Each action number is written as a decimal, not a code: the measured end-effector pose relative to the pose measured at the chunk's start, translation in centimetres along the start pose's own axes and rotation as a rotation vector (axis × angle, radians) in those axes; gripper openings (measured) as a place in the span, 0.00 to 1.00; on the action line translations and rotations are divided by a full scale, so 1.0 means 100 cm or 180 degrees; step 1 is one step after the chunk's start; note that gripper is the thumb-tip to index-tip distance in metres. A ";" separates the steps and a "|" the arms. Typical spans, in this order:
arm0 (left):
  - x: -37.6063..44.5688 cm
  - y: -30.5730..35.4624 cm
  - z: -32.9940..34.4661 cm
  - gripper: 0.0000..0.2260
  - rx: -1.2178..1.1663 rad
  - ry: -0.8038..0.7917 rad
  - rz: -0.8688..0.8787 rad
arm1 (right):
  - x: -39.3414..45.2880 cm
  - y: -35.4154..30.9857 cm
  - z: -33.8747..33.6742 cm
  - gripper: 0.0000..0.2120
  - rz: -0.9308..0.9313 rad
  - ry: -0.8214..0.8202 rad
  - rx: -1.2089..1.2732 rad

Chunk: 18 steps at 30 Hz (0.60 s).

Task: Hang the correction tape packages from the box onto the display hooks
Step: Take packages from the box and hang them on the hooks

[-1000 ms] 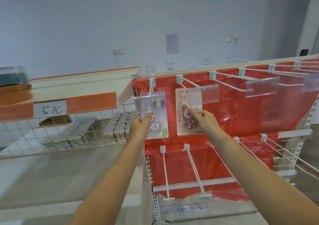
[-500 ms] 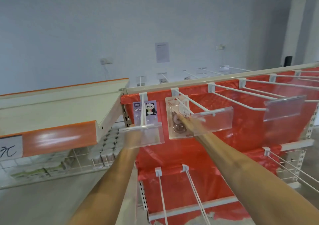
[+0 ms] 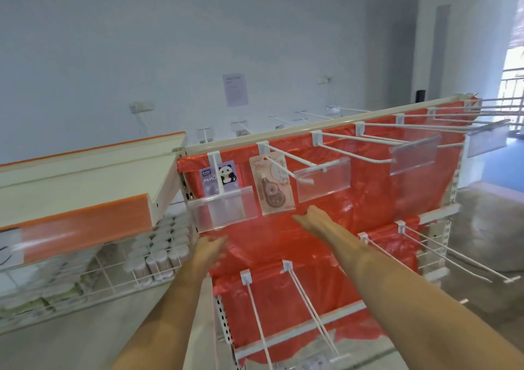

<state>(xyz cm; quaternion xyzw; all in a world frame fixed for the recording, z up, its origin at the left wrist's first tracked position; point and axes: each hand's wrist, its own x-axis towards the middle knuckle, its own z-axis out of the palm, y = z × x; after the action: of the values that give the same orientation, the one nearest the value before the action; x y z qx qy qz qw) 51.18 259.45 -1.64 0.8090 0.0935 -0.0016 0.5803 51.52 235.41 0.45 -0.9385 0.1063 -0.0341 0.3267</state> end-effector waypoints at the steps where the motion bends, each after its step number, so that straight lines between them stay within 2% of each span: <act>1: -0.006 -0.005 0.001 0.07 0.0277 -0.0079 0.0050 | -0.011 0.002 -0.002 0.21 0.0019 0.0013 -0.0129; 5: -0.021 -0.013 0.001 0.08 0.1672 -0.0248 0.0591 | -0.042 0.016 -0.002 0.16 -0.0058 -0.0085 -0.0455; 7: -0.040 -0.007 0.005 0.07 0.2029 -0.0292 0.0850 | -0.061 0.018 -0.006 0.14 -0.0116 -0.0088 -0.0579; 10: -0.067 0.005 0.011 0.11 0.2691 -0.0368 0.0964 | -0.087 0.015 -0.016 0.15 -0.0358 -0.0028 -0.0920; 16: -0.130 0.021 0.029 0.08 0.3209 -0.0146 0.1129 | -0.138 0.010 -0.036 0.16 -0.0819 0.0035 -0.1562; 18: -0.153 0.020 0.035 0.10 0.3258 -0.0069 0.1097 | -0.156 0.016 -0.040 0.16 -0.0980 0.0068 -0.1603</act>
<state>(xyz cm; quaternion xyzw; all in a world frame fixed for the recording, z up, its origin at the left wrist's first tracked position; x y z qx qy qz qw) 36.84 253.28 0.78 0.9919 -0.0593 0.0399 0.1048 35.44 235.22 2.65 -0.9947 -0.0288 -0.0657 0.0734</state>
